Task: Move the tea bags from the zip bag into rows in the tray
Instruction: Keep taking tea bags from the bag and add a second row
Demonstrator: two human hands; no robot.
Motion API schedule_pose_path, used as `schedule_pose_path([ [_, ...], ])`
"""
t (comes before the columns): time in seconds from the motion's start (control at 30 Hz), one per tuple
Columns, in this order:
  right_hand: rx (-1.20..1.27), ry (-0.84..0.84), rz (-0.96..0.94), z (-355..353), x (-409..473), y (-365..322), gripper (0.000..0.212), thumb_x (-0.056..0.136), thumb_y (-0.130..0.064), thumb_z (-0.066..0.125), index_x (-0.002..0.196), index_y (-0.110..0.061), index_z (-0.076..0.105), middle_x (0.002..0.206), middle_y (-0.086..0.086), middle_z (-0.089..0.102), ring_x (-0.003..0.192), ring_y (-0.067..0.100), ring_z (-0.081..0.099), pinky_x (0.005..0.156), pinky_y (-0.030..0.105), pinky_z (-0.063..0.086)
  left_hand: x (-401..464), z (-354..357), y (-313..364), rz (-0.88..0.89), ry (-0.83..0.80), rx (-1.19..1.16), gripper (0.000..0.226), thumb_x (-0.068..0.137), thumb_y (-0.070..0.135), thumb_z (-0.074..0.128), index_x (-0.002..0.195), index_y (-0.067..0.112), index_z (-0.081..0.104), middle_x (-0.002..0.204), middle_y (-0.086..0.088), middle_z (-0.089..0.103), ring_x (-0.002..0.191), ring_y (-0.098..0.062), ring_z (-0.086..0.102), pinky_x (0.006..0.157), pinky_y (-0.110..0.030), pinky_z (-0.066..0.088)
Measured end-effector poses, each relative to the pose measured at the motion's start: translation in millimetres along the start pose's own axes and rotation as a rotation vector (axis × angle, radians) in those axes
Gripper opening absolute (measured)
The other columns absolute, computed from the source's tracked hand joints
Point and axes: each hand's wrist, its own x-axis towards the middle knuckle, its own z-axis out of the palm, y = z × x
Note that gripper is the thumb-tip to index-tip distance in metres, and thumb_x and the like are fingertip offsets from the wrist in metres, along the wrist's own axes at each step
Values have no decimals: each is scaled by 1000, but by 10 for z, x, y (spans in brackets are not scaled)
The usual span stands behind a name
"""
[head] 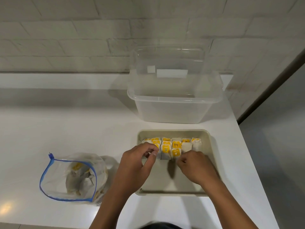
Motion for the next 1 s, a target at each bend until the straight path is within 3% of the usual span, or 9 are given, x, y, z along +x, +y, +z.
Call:
schedule_pose_path([
  [0.07,-40,-26,-90,20,-27,-38,23,97,-37,46,91,-31,68,90,-4,67,91,25,63,60,27,36,-2,7,-2,-1,-9,4,11,93,17,69,95,28,70,89,22,68,83,-4,65,76,-22,49],
  [0.13,-61,6,-119,50,-40,-76,24,99,-38,45,114,-33,64,110,-4,69,103,24,64,68,28,40,-5,10,7,-2,-18,-5,11,93,17,68,95,28,70,90,21,68,84,-5,65,77,-21,49],
  [0.33,-106,26,-94,139,-5,-111,27,101,-41,39,120,-30,56,115,1,63,106,27,64,72,31,44,-23,3,-15,-4,-26,3,8,94,21,67,96,29,69,89,21,68,84,-5,66,76,-23,50],
  [0.57,-78,58,-69,135,-23,-144,31,99,-43,42,119,-31,62,113,-1,62,101,25,65,76,33,50,-29,-18,-10,4,-11,4,9,94,20,68,94,29,69,87,20,68,83,-7,66,76,-25,50],
  [1.0,-98,-60,-41,162,-96,-221,32,103,-40,39,131,-38,53,122,3,54,114,26,60,83,34,50,-64,21,-94,-11,-43,9,10,94,19,67,95,29,69,88,21,68,84,-7,66,77,-25,51],
])
